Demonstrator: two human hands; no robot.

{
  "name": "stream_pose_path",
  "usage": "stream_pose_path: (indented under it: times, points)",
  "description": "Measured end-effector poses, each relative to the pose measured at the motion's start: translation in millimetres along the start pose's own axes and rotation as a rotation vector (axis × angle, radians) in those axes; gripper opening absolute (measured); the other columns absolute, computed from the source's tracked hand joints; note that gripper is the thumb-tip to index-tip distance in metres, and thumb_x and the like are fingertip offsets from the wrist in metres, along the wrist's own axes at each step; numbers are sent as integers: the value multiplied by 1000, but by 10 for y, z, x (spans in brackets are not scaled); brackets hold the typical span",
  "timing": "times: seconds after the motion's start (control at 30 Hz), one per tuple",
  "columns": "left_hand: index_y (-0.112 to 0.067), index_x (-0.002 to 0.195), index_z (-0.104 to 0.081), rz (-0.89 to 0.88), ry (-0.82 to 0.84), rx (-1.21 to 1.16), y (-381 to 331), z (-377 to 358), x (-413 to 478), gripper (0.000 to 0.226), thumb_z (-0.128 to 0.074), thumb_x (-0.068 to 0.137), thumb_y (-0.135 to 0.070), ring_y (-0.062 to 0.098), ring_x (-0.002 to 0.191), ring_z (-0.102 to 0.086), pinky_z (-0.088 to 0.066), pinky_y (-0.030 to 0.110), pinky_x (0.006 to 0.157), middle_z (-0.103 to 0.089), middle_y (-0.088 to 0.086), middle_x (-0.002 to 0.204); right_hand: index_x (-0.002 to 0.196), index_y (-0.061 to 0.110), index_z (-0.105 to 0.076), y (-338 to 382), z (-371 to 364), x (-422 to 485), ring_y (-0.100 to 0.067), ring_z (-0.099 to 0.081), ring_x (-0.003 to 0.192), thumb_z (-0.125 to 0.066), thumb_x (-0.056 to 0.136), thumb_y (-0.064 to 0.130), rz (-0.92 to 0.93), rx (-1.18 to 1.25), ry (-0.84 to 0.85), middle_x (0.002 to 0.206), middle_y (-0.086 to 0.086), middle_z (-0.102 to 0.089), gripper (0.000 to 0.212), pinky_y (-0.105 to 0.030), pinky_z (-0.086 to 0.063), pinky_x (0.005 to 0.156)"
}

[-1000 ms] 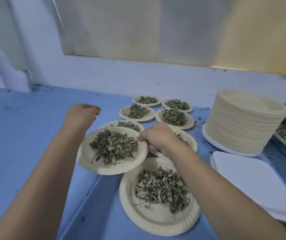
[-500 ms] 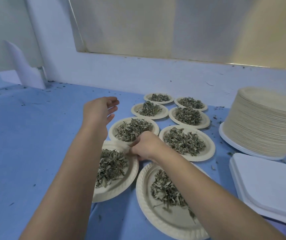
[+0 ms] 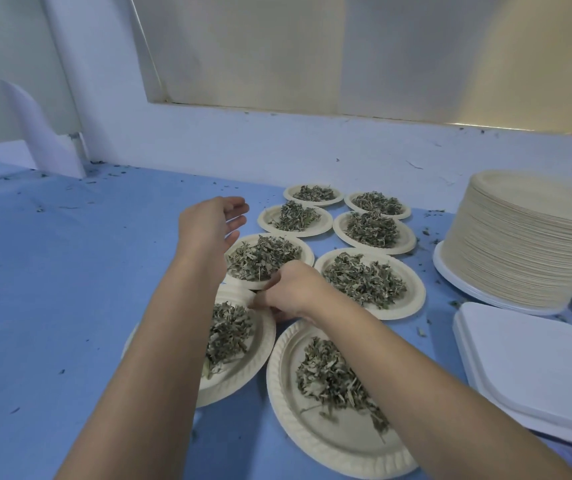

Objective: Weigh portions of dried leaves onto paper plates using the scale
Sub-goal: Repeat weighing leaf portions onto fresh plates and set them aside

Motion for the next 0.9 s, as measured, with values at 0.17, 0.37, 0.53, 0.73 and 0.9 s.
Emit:
stream_pose_path:
  times: [0.17, 0.37, 0.53, 0.73, 0.9]
  points:
    - [-14, 86, -64, 6, 56, 10, 7, -247, -111, 25, -41, 94, -7, 6, 74, -61, -45, 18, 70, -66, -4, 81, 79, 1, -67, -57, 228, -39, -28, -68, 70, -76, 79, 10, -8, 181, -39, 79, -14, -70, 13, -40, -60, 74]
    - [-11, 81, -61, 65, 178, -8, 85, -873, -364, 25, -41, 93, -5, 7, 65, -55, -38, 15, 56, -62, -1, 75, 64, 8, -66, -223, 866, -273, -24, -66, 62, -61, 84, -3, 125, 379, -273, 70, -13, -67, 24, -41, -60, 76]
    - [-8, 93, -64, 66, 274, -100, 165, -1438, -671, 19, -45, 93, -6, 7, 64, -59, -44, 14, 54, -64, -1, 76, 89, 10, -69, -327, 1616, -733, -18, -67, 73, -60, 86, 9, 375, 77, -717, 81, -3, -70, 9, -35, -55, 73]
    - [-8, 81, -61, 158, 385, -146, 315, -1998, -1048, 19, -47, 93, -6, 10, 67, -55, -39, 17, 62, -62, 1, 77, 126, 13, -61, -654, 2282, -1092, -22, -50, 118, -46, 98, 15, 355, -453, -973, 123, -5, -63, 31, -28, -36, 92]
    - [-7, 87, -66, 168, 399, -176, 461, -2189, -1205, 20, -47, 93, -7, 8, 67, -60, -46, 18, 68, -68, 0, 77, 129, 12, -59, -941, 2707, -1124, -27, -52, 119, -38, 100, 13, 142, -638, -940, 126, -8, -63, 35, -36, -40, 95]
Point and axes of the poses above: each hand's wrist, its own x-axis towards the middle knuckle, its own z-axis out of the back of the hand, y = z × x, the point moved 6 cm from there along x, towards the middle knuckle
